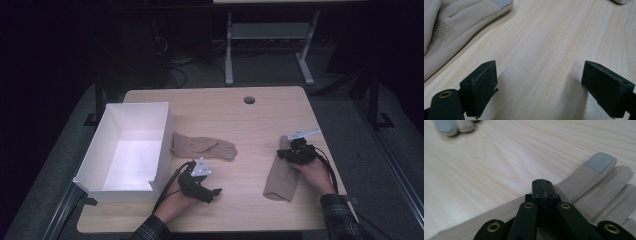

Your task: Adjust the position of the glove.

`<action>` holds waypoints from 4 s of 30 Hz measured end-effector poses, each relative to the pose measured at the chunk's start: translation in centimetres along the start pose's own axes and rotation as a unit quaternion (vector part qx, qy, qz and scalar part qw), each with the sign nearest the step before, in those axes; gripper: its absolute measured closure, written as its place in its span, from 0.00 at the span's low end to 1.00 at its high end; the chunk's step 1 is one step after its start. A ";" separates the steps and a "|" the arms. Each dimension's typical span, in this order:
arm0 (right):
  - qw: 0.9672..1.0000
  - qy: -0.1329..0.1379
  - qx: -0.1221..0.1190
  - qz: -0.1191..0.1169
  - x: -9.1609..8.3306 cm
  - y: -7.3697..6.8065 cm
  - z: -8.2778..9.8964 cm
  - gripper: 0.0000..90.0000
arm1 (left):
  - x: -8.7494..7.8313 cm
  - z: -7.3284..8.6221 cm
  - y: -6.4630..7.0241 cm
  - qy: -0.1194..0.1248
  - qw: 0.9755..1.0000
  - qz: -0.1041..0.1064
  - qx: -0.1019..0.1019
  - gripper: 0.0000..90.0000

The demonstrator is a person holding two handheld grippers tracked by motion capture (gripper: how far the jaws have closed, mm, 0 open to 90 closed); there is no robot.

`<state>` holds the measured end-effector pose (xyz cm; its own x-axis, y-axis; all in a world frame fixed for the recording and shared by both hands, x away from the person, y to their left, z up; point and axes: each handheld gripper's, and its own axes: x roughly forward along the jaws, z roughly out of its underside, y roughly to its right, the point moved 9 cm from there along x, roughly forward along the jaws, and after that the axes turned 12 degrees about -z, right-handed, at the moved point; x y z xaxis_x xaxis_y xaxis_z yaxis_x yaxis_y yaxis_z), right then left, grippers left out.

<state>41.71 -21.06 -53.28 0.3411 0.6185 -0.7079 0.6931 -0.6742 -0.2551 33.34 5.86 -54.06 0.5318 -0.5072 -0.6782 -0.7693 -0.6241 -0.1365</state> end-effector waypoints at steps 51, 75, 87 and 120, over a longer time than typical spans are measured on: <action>0.990 0.044 0.044 0.124 -4.4 6.1 3.4 0.26 | 0.0 0.0 0.0 -0.001 1.000 0.001 0.000 0.14; 0.990 0.063 0.055 0.115 -3.7 6.2 3.6 0.17 | 2.0 -6.0 -3.2 -0.004 0.998 -0.057 -0.012 0.99; 0.990 0.063 0.055 0.115 -3.7 6.2 3.6 0.17 | 5.6 -7.7 -3.1 0.000 1.000 -0.028 -0.013 0.99; 0.990 0.063 0.056 0.117 -3.7 6.2 3.5 0.17 | 10.5 -11.5 2.8 0.006 0.999 0.033 -0.020 0.99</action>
<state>42.51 -29.00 -54.56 0.5654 0.4818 -0.6695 0.5141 -0.8406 -0.1708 40.84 -8.06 -53.20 0.4848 -0.5544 -0.6765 -0.7883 -0.6121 -0.0633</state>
